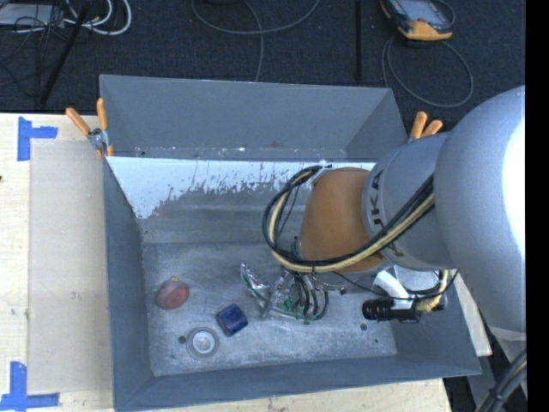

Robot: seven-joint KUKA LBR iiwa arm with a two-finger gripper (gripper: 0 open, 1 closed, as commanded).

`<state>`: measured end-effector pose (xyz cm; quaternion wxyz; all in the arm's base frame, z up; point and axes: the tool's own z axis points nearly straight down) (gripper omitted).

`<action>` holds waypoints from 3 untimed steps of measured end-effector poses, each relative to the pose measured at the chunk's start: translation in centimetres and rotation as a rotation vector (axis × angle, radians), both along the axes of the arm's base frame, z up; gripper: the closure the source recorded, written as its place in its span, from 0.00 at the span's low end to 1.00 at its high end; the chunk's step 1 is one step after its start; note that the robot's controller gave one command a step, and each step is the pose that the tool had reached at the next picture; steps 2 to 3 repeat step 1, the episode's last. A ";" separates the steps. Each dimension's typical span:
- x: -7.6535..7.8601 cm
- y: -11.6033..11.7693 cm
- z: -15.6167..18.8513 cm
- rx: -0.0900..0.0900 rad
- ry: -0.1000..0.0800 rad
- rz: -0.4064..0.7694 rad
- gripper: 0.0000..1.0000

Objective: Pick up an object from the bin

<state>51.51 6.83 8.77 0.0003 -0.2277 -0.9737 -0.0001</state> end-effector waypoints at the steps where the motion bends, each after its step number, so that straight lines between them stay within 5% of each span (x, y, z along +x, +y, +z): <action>1: 0.2 0.0 8.8 0.001 -0.007 0.003 1.00; 3: 0.2 0.0 8.8 0.001 -0.007 0.003 1.00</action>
Offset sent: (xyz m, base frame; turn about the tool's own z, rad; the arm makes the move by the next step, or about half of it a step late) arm 0.0001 0.0001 0.0841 0.0000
